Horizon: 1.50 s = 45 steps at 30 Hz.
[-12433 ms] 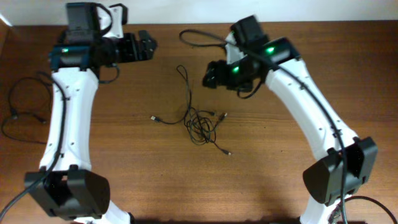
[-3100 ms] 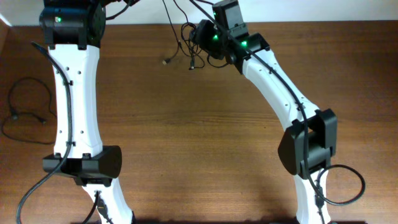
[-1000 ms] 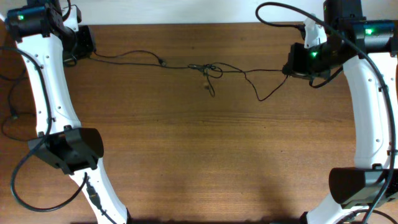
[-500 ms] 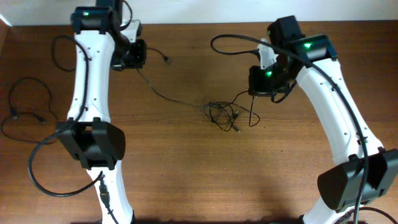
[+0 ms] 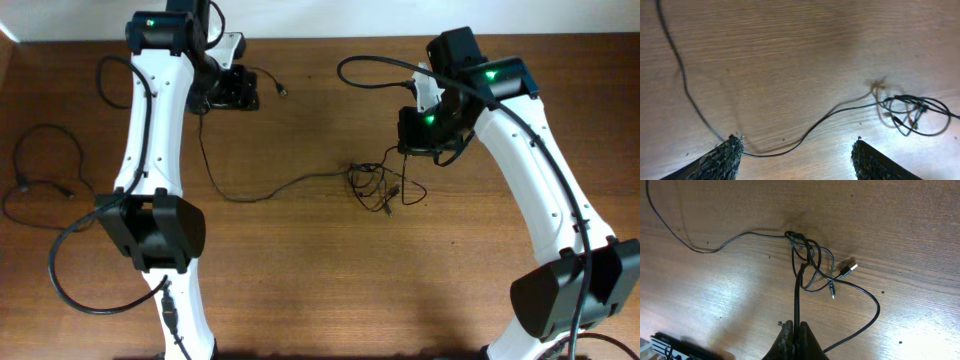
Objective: Untangle cables
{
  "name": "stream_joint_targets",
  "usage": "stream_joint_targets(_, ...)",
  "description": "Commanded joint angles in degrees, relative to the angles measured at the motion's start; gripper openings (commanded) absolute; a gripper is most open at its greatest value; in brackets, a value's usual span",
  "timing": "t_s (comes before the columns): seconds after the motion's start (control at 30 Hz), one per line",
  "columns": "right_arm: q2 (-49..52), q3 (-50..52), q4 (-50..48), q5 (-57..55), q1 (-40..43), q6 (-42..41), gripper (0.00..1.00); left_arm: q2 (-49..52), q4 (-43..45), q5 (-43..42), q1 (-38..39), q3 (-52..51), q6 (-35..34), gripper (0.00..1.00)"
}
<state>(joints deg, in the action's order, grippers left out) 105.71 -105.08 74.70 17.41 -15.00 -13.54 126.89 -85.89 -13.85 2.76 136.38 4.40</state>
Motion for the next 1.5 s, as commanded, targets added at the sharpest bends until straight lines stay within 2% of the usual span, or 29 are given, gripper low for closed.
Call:
stream_joint_targets(0.0, -0.1, 0.3, -0.2, -0.1, 0.0, -0.5, 0.04, -0.1, 0.4, -3.9, 0.3, -0.4, 4.6, 0.71)
stream_joint_targets(0.1, -0.1, 0.3, -0.2, -0.1, 0.0, -0.4, 0.04, -0.1, 1.6, -10.3, 1.7, -0.9, 10.1, 0.66)
stream_joint_targets(0.27, -0.1, 0.3, -0.2, -0.1, 0.0, -0.5, 0.04, -0.1, 7.5, -13.8, 4.9, -7.4, 14.5, 0.63)
stream_joint_targets(0.3, -0.1, 0.3, -0.2, -0.1, 0.0, -0.5, 0.04, -0.1, 9.2, -19.1, 6.0, -10.8, 19.2, 0.63)
stream_joint_targets(0.37, -0.1, 0.3, -0.2, -0.1, 0.0, -0.4, 0.04, -0.1, 13.9, -25.0, 8.0, -16.1, 23.8, 0.65)
stream_joint_targets(0.53, -0.1, 0.3, -0.2, -0.1, 0.0, -0.5, 0.04, 0.0, 25.3, -25.4, 13.6, -25.0, 25.7, 0.68)
stream_joint_targets(0.63, -0.1, 0.3, -0.2, -0.1, 0.0, -0.5, 0.04, 0.8, 31.1, -25.4, 17.3, -27.6, 25.7, 0.66)
stream_joint_targets(0.87, -0.1, 0.3, -0.2, -0.1, 0.0, -0.4, 0.04, 6.2, 32.3, -25.4, 18.8, -27.6, 25.7, 0.57)
stream_joint_targets(0.93, -0.1, 0.3, -0.2, -0.1, 0.0, -0.4, 0.04, 6.8, 31.3, -25.4, 18.7, -27.6, 27.6, 0.56)
stream_joint_targets(1.07, -0.1, 0.3, -0.2, -0.1, 0.0, -0.4, 0.04, 7.3, 29.5, -24.9, 18.7, -27.6, 30.0, 0.49)
stream_joint_targets(1.23, -0.1, 0.3, -0.2, -0.1, 0.0, -0.4, 0.04, 7.3, 28.3, -23.4, 18.7, -27.7, 30.0, 0.31)
stream_joint_targets(1.47, -0.1, 0.3, -0.2, -0.1, 0.0, -0.4, 0.04, 7.3, 28.4, -23.3, 18.7, -27.7, 30.0, 0.13)
